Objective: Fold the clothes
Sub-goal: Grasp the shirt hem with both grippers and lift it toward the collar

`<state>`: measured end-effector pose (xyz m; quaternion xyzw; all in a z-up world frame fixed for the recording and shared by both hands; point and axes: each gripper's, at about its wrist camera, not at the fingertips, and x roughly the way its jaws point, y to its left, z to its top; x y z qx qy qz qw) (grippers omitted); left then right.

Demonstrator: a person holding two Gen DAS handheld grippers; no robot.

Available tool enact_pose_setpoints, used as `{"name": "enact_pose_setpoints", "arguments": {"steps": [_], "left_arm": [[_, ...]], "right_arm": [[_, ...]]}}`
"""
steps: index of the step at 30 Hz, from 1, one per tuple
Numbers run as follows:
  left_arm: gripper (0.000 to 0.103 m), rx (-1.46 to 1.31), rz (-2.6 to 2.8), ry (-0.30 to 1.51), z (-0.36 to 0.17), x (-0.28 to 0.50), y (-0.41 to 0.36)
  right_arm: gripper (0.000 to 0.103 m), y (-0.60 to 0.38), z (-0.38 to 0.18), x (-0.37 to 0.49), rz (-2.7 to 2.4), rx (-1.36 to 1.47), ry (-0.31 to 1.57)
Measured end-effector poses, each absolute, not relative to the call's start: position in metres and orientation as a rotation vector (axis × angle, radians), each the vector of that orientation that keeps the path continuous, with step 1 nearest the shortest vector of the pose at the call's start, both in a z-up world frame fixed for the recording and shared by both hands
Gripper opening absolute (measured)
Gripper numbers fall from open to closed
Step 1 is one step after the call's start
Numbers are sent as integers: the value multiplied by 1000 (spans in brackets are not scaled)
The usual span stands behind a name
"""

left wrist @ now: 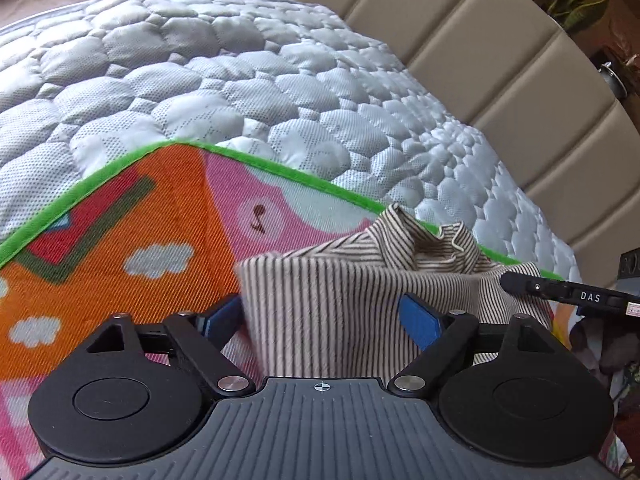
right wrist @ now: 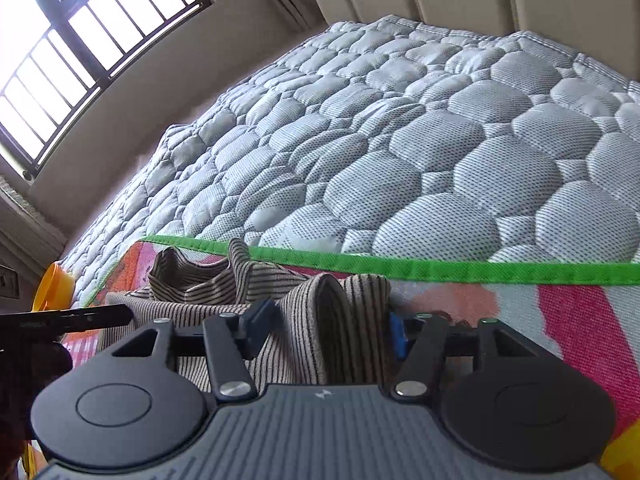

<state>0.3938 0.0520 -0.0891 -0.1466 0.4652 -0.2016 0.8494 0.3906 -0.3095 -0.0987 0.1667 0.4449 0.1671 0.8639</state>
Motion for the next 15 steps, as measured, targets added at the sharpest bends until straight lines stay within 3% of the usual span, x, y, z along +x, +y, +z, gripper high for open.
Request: {"name": "enact_pose_setpoints", "arguments": {"steps": [1,2,3,5,15], "left_arm": [[91,-277,-412,968,-88,394,46],[86,-245,-399,956,-87,395,39],[65,-212,-389,947,-85,394,35],[35,-208,-407,956,-78,390,37],[33,-48,-530,939,13,268,45]], "right_arm": [[30,-305,-96,390,359,332,934],[27,-301,-91,388,364,306,932],[25,-297,-86,385,370,281,931],[23,-296,-67,371,421,230,899],[22,-290,12,218,580,-67,892]]}}
